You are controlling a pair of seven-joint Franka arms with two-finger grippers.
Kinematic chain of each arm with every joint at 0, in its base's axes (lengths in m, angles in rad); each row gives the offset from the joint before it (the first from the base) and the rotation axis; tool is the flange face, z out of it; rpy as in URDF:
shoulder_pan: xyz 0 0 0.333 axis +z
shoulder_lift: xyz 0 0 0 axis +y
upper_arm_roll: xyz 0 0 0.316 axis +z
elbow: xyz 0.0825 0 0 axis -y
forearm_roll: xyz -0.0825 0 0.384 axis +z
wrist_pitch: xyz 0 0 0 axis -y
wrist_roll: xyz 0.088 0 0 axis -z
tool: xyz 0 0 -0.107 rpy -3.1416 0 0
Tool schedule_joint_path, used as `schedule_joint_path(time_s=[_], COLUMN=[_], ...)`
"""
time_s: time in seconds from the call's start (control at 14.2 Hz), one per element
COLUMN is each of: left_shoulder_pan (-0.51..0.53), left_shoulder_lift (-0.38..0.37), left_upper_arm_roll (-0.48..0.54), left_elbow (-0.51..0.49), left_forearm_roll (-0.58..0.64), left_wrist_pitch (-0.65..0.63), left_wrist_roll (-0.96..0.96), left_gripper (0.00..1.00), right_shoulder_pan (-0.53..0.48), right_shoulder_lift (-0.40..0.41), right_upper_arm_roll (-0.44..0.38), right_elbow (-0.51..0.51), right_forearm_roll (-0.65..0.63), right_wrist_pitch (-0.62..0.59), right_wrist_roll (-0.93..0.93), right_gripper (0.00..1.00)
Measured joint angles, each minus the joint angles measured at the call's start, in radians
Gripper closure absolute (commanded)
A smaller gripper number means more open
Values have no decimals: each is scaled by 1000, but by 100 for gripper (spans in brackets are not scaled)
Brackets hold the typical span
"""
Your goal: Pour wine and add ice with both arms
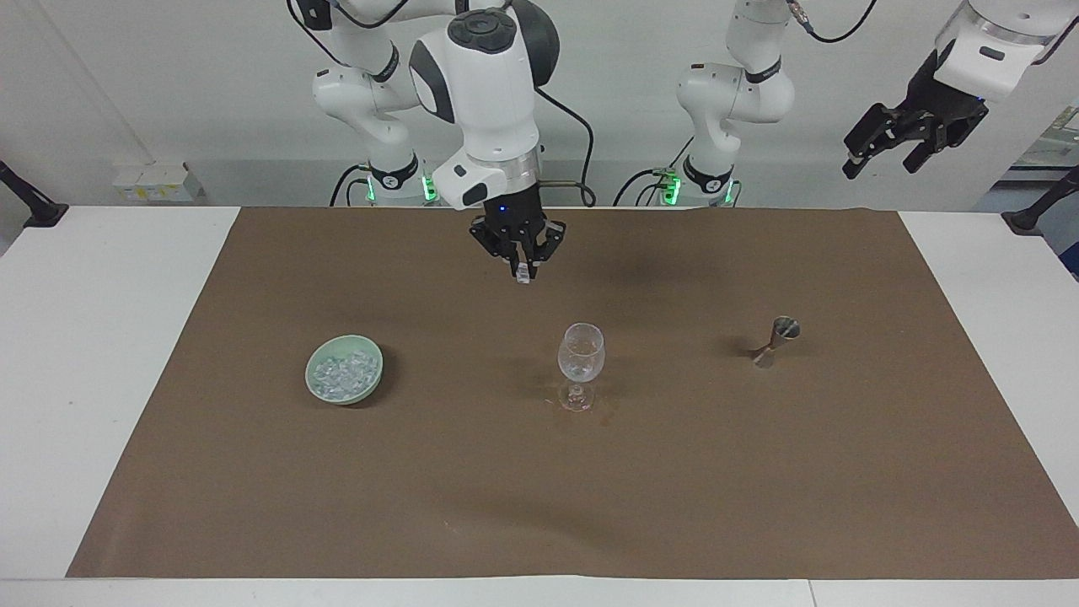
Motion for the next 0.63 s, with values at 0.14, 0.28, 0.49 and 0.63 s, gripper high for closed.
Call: schedule_joint_path(time_s=[0.14,0.28,0.49,0.63], left_shoulder_pan=[-1,-1,-1,-1], left_shoulder_lift=[-7,-8,-8,-8], left_upper_arm_roll=[-11,-14,-14,-14], left_elbow=[-21,-29,-38,-43], left_forearm_roll=[3,5,28,37], left_wrist_pitch=[6,33,82,104], left_wrist_roll=[14,27,36,37], left_gripper=[0,0,0,0], right_shoulder_pan=[15,32,41,40], right_shoulder_lift=[32,60,87,96], right_upper_arm_roll=[0,0,0,-1], right_elbow=[1,8,39,41], right_forearm_roll=[-2,-12,-16,-21], right_wrist_pitch=[52,91,106,132], right_wrist_roll=[2,13,14,14], right_gripper=[100,100,100,100])
